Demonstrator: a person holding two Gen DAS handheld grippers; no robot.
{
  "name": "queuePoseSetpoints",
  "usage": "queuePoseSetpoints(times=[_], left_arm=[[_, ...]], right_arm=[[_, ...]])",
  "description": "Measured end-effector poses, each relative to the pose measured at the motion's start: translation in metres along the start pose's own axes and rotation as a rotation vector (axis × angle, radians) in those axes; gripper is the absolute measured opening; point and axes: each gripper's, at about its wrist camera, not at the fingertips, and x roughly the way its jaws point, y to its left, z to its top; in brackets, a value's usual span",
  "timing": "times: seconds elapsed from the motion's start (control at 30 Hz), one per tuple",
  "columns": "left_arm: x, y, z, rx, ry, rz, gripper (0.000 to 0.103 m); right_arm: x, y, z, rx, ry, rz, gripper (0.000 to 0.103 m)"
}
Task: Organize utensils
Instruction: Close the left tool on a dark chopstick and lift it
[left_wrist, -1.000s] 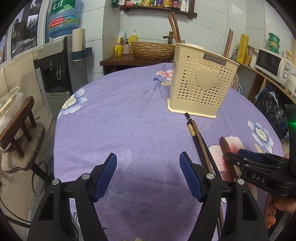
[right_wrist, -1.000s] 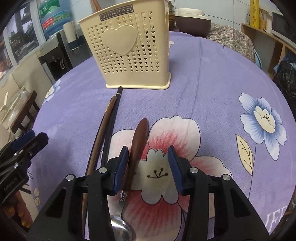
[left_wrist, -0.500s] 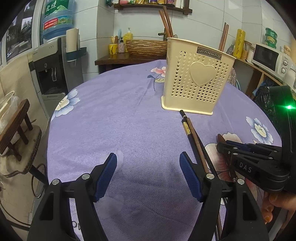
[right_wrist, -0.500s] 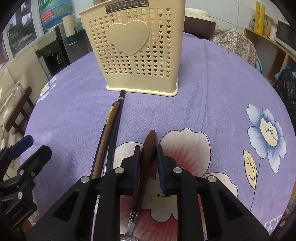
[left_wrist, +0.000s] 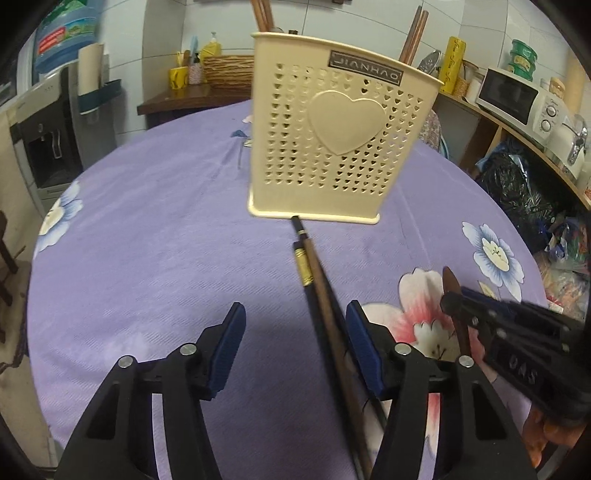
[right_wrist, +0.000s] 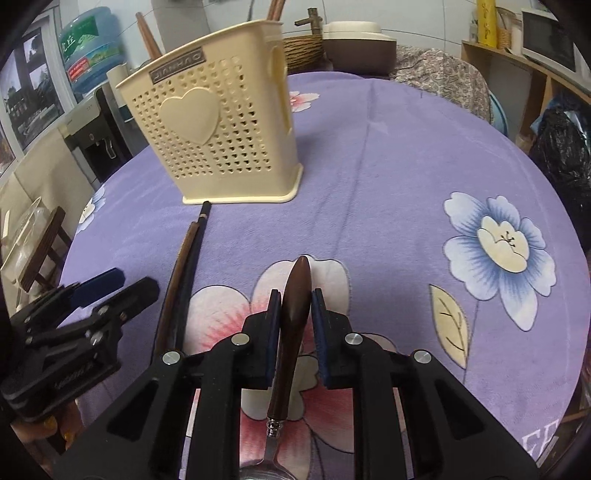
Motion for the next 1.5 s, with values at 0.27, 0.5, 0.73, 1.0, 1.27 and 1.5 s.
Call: queuePoseSetpoints(times=[0.27, 0.5, 0.73, 1.0, 1.27, 1.5], left_arm=[[0.03, -0.013, 0.019, 0.012, 0.056, 0.01, 0.04], [0.035, -0.01, 0.02, -0.017, 0.069, 0.004, 0.018], [0.028, 0.005, 0.021, -0.063, 0.053, -0.028, 0.01], [0.018, 0.03, 0.017, -0.106, 0.044, -0.025, 0.009], [0.018, 0.037, 0.012, -0.094, 0.051, 0.01, 0.033], [0.019, 0.026, 0.008, -0.027, 0.05, 0.116, 0.054]], right_arm=[[-0.002, -0.008, -0.006, 0.005, -0.001, 0.001, 0.018], [-0.001, -0.009, -0.007, 0.011, -0.002, 0.006, 0.018], [0.0, -0.007, -0.007, 0.012, -0.002, 0.012, 0.018], [0.002, -0.005, -0.008, 0.011, 0.003, 0.022, 0.017], [0.007, -0.001, -0.009, -0.003, 0.013, 0.015, 0.017], [0.006, 0.001, -0.009, -0.007, 0.013, 0.011, 0.017]])
